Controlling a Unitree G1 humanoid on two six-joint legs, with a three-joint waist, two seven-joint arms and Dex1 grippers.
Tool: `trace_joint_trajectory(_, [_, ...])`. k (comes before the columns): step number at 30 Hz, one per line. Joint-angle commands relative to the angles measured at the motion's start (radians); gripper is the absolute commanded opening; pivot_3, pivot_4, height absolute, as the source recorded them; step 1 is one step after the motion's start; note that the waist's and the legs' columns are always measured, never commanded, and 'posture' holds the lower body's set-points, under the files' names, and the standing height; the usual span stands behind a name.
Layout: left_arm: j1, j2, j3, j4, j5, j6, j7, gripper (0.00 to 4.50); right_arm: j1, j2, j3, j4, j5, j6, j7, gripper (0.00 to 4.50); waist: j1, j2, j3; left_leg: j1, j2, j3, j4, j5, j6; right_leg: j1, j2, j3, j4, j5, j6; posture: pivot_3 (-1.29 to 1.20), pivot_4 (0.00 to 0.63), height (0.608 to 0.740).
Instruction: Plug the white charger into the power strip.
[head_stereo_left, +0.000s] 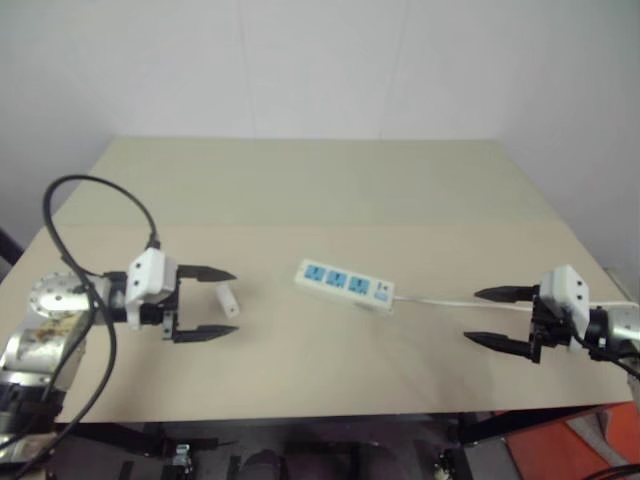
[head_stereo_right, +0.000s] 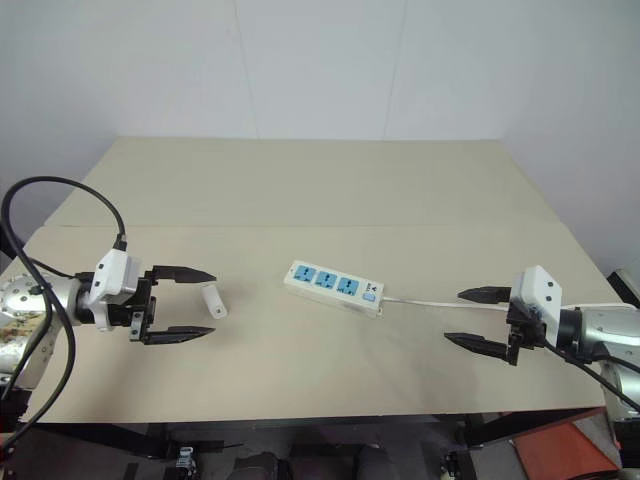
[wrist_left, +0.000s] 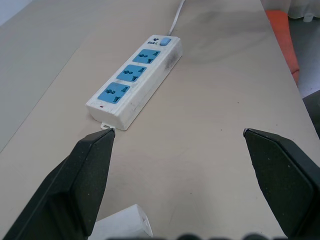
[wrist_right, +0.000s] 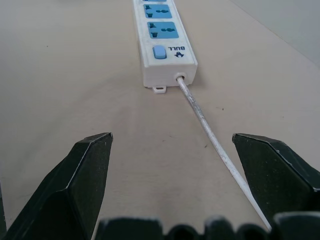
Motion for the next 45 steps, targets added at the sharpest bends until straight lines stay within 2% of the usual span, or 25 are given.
trace_joint_trajectory(1, [-0.02, 0.001, 0.028, -0.018, -0.003, -0.014, 0.002, 4.49, -0.002, -0.024, -0.037, -0.02, 0.017, -0.006, 0.002, 4.5, 0.0, 0.0, 0.0, 0.0, 0.0, 0.0, 0.0, 0.0, 0.0, 0.0, 0.0, 0.0, 0.0, 0.0, 0.0, 0.0, 0.15, 0.74])
trace_joint_trajectory(17, [-0.022, -0.003, 0.022, -0.028, -0.003, -0.003, 0.008, 4.49, -0.005, -0.014, -0.024, -0.024, 0.022, -0.007, 0.002, 4.5, 0.0, 0.0, 0.0, 0.0, 0.0, 0.0, 0.0, 0.0, 0.0, 0.0, 0.0, 0.0, 0.0, 0.0, 0.0, 0.0, 0.15, 0.74])
trace_joint_trajectory(23, [-0.046, -0.01, 0.011, -0.019, 0.011, -0.004, 0.009, 4.49, -0.141, 0.105, 0.087, 0.059, -0.056, -0.069, -0.065, 4.5, -0.007, 0.0, 0.0, 0.001, 0.0, 0.0, 0.0, 0.0, 0.0, 0.001, 0.001, 0.001, 0.0, 0.0, 0.0, 0.0, 0.15, 0.74])
trace_joint_trajectory(31, [-0.081, -0.014, 0.003, -0.015, 0.031, -0.009, 0.008, 4.49, -0.343, 0.285, 0.244, 0.222, -0.133, -0.135, -0.066, 4.5, -0.003, 0.0, 0.0, 0.001, 0.0, 0.001, 0.0, 0.0, 0.0, 0.0, 0.0, 0.0, 0.0, 0.0, 0.0, 0.0, 0.15, 0.74])
trace_joint_trajectory(37, [-0.067, -0.003, 0.016, -0.028, 0.036, -0.006, 0.008, 4.49, -0.435, 0.386, 0.264, 0.357, -0.169, -0.171, -0.125, 4.5, -0.001, 0.0, 0.0, 0.0, 0.0, 0.001, -0.001, 0.0, 0.0, 0.0, 0.0, 0.0, 0.0, 0.0, 0.0, 0.0, 0.15, 0.74])
trace_joint_trajectory(45, [-0.061, -0.005, 0.012, -0.034, 0.04, -0.004, 0.019, 4.49, -0.485, 0.423, 0.281, 0.506, -0.213, -0.227, -0.119, 4.5, -0.004, 0.0, 0.0, 0.0, 0.0, 0.001, -0.001, 0.0, 0.0, 0.0, 0.0, 0.0, 0.0, 0.0, -0.001, 0.0, 0.15, 0.74])
